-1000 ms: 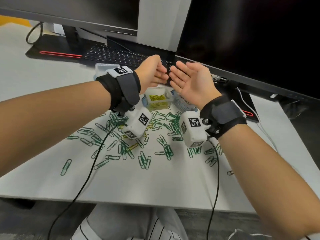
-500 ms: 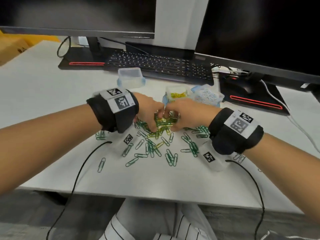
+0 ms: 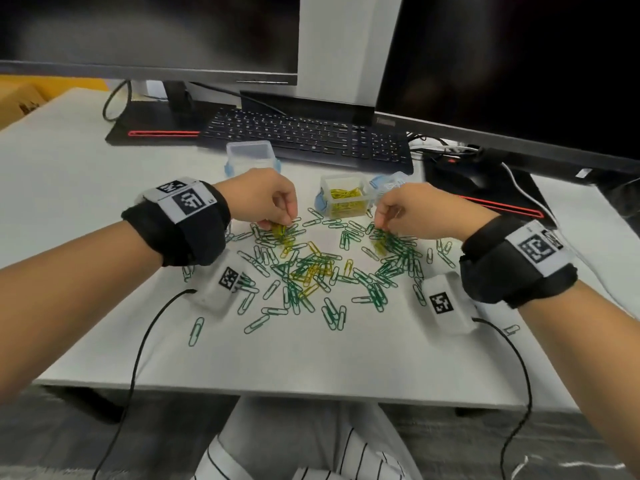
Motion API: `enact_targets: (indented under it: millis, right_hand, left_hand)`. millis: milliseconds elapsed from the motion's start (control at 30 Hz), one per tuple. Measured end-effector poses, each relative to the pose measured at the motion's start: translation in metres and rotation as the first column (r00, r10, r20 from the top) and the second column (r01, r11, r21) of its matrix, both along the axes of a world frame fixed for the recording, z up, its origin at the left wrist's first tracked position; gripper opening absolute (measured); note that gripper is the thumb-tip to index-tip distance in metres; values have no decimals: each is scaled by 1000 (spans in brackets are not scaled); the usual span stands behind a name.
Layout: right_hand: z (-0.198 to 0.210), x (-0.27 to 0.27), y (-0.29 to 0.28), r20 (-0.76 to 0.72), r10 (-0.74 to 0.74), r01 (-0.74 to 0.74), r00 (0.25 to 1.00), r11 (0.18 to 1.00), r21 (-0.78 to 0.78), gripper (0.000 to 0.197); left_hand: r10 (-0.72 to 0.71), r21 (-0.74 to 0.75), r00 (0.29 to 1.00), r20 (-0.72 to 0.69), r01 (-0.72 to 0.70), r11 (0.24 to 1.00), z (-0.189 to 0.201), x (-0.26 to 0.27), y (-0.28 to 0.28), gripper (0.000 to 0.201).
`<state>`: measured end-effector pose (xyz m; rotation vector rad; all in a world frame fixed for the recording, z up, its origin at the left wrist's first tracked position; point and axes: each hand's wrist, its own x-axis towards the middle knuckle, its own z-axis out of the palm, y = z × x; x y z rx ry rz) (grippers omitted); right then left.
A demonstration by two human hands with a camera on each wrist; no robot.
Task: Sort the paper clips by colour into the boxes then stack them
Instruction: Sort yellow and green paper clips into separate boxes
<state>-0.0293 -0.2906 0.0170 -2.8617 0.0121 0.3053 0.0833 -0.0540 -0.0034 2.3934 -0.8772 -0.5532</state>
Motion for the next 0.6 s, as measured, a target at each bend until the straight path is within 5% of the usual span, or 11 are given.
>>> enact_targets:
  millis: [100, 267, 600]
  right_hand:
    - [4, 3, 21, 54, 103, -100, 993, 993, -56, 24]
    - [-15, -1, 43, -152, 271, -269, 950, 962, 36, 14]
    - [-29, -2, 33, -93, 235, -236, 967, 972, 5, 3]
  left_hand:
    - [14, -65, 998, -68, -18, 998, 3, -4, 0, 6]
    - [38, -182, 981, -190, -74, 980, 6, -11, 2, 9]
    - [103, -219, 974, -200, -147, 965, -2, -9, 1, 18]
